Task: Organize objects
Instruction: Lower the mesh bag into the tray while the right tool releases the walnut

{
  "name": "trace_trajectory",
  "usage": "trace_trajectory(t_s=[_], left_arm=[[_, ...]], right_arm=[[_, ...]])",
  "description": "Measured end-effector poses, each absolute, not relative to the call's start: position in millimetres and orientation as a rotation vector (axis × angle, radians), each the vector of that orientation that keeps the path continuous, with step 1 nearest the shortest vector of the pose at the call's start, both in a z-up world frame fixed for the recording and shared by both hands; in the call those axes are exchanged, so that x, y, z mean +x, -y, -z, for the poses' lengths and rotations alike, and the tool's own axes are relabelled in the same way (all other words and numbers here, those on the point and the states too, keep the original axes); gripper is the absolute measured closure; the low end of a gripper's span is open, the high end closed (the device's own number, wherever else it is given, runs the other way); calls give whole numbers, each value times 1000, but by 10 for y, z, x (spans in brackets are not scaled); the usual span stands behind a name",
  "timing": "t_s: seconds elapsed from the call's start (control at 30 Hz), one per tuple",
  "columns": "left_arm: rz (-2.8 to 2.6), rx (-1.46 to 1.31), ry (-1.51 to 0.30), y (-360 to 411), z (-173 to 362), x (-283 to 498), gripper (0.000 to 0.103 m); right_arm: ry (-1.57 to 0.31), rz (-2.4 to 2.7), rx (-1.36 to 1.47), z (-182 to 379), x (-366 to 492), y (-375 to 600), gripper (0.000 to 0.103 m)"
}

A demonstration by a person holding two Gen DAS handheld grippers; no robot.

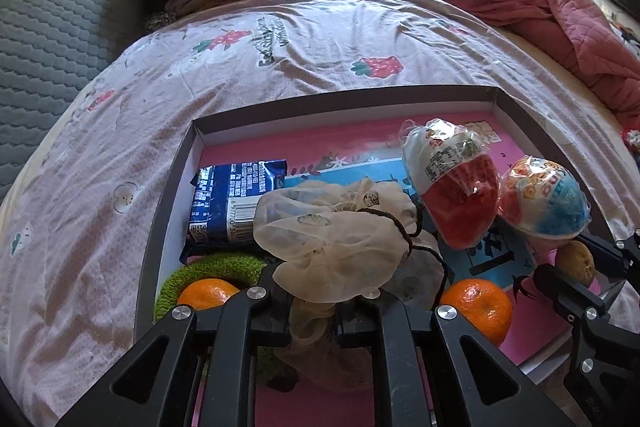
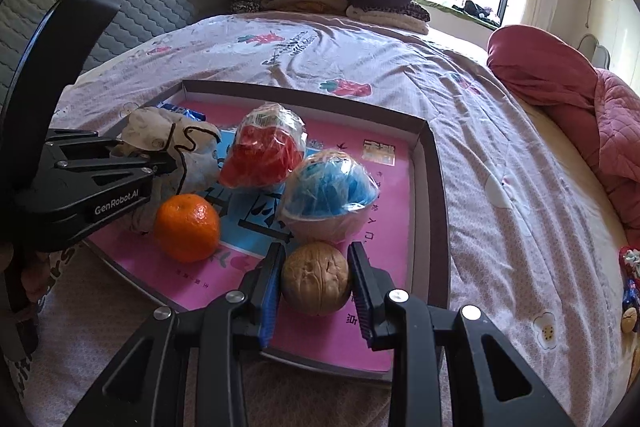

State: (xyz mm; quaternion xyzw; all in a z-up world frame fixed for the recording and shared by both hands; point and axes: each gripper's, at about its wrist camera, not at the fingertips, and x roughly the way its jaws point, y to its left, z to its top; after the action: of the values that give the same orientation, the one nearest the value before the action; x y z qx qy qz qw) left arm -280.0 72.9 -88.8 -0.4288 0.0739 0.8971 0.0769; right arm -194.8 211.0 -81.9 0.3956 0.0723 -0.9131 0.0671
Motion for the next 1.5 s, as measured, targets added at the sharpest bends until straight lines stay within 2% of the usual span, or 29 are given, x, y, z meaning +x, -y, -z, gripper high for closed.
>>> trace_trajectory(t_s=[0.33,0.47,0.6,0.7,0.8,0.87,1.03,1.5], left_arm=[[-2661,-1298,-226,-717,903,-2782,76],[-2659,-1300,-212,-684,872,-2767,74],[-2671,-1279,-200,-649,772,-2743,67],[-2673,-1275,-175,-606,704,-2743,65],[-2674,-1275,-166,-572,651,-2746,57],[-2672,-1278,-172,-570,622,-2747,48],[-2617,-1306,-122,-534,567,-2716,35],[-2738,-1117,-88,-426,-2,-2255,28]], right_arm=[[-262,2754,1209,816,-1967,-2075,70],[-280,2756,1203,776,-1955,-2064,58],[-260,2765,1190,707,-1942,-2081,53],[-241,2776,1182,651,-1938,-2097,51],[-228,2782,1173,597,-1933,-2102,50],[-220,2784,1172,566,-1931,-2101,50],[-210,2798,1154,472,-1906,-2105,50],[-151,2858,1024,1,-1684,-2096,47]])
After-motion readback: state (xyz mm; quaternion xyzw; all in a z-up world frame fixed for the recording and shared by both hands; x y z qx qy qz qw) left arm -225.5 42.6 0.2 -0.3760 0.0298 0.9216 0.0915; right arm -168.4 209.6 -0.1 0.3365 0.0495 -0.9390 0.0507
